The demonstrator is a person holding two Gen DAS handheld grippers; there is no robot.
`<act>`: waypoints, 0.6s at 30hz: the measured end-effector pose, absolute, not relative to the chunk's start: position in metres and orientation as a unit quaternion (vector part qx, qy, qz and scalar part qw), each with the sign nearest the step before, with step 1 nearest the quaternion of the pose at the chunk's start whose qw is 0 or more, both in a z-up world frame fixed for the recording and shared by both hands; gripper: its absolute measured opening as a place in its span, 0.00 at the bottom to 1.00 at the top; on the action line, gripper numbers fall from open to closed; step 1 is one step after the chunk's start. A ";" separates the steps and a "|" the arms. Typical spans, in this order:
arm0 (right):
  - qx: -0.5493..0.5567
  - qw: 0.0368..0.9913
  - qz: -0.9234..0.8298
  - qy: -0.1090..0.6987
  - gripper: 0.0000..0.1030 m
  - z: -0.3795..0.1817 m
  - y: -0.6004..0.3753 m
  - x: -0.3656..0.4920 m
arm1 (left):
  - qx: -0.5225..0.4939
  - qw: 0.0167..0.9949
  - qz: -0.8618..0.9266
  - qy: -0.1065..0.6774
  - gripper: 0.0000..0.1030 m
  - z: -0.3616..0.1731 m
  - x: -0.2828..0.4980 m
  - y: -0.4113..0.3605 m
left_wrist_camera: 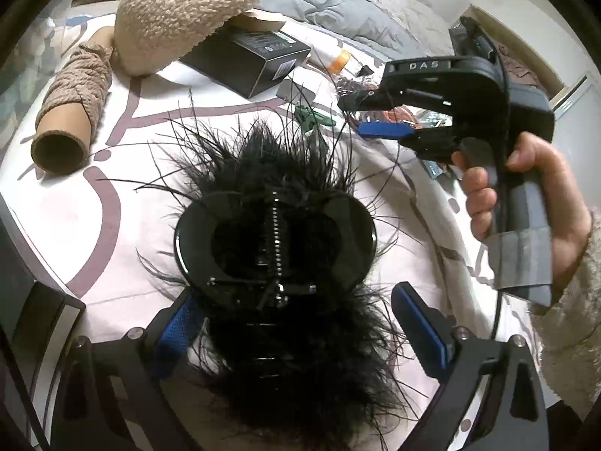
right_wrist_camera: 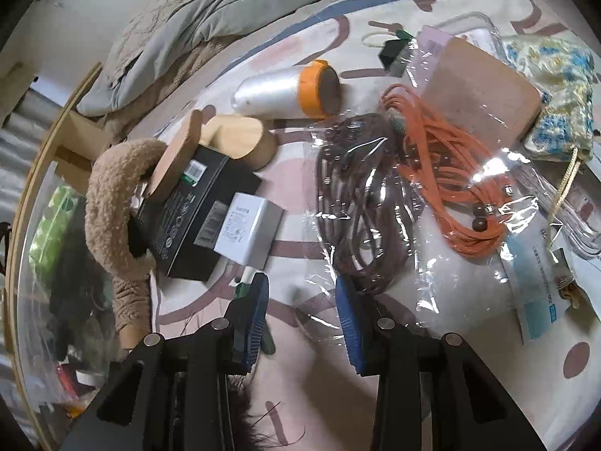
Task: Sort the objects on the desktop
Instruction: 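Close the right gripper on the green clothespin while the left gripper holds the boa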
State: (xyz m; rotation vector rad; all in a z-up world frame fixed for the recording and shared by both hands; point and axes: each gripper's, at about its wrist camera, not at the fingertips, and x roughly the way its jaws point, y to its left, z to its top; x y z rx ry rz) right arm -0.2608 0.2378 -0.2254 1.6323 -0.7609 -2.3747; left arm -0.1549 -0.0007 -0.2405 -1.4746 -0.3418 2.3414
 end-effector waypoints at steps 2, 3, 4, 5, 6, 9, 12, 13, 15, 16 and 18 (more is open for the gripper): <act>0.546 0.095 -0.794 -0.248 0.37 -0.224 0.231 -0.261 | -0.518 0.165 0.834 -0.099 0.86 -0.238 -0.157 0.003; 0.546 0.104 -0.794 -0.247 0.37 -0.222 0.227 -0.260 | -0.516 0.162 0.836 -0.092 0.81 -0.237 -0.160 0.008; 0.543 0.114 -0.796 -0.243 0.37 -0.220 0.221 -0.260 | -0.516 0.159 0.837 -0.090 0.79 -0.236 -0.162 0.008; 0.543 0.119 -0.797 -0.236 0.37 -0.217 0.213 -0.261 | -0.516 0.154 0.838 -0.091 0.74 -0.236 -0.165 0.007; 0.544 0.125 -0.797 -0.229 0.37 -0.216 0.208 -0.262 | -0.517 0.151 0.838 -0.094 0.70 -0.238 -0.173 0.007; 0.549 0.140 -0.801 -0.194 0.36 -0.214 0.191 -0.263 | -0.517 0.141 0.838 -0.101 0.60 -0.236 -0.180 0.003; 0.558 0.140 -0.801 -0.163 0.37 -0.216 0.182 -0.263 | -0.518 0.144 0.837 -0.107 0.54 -0.234 -0.181 0.000; 0.561 0.137 -0.801 -0.155 0.37 -0.217 0.180 -0.261 | -0.518 0.145 0.836 -0.108 0.54 -0.233 -0.180 -0.001; 0.569 0.126 -0.800 -0.140 0.37 -0.220 0.179 -0.261 | -0.519 0.147 0.835 -0.107 0.54 -0.232 -0.181 -0.001; 0.573 0.120 -0.799 -0.134 0.37 -0.222 0.180 -0.261 | -0.521 0.148 0.834 -0.104 0.53 -0.231 -0.180 -0.001; 0.577 0.113 -0.799 -0.125 0.36 -0.225 0.183 -0.257 | -0.523 0.150 0.833 -0.102 0.53 -0.230 -0.178 -0.002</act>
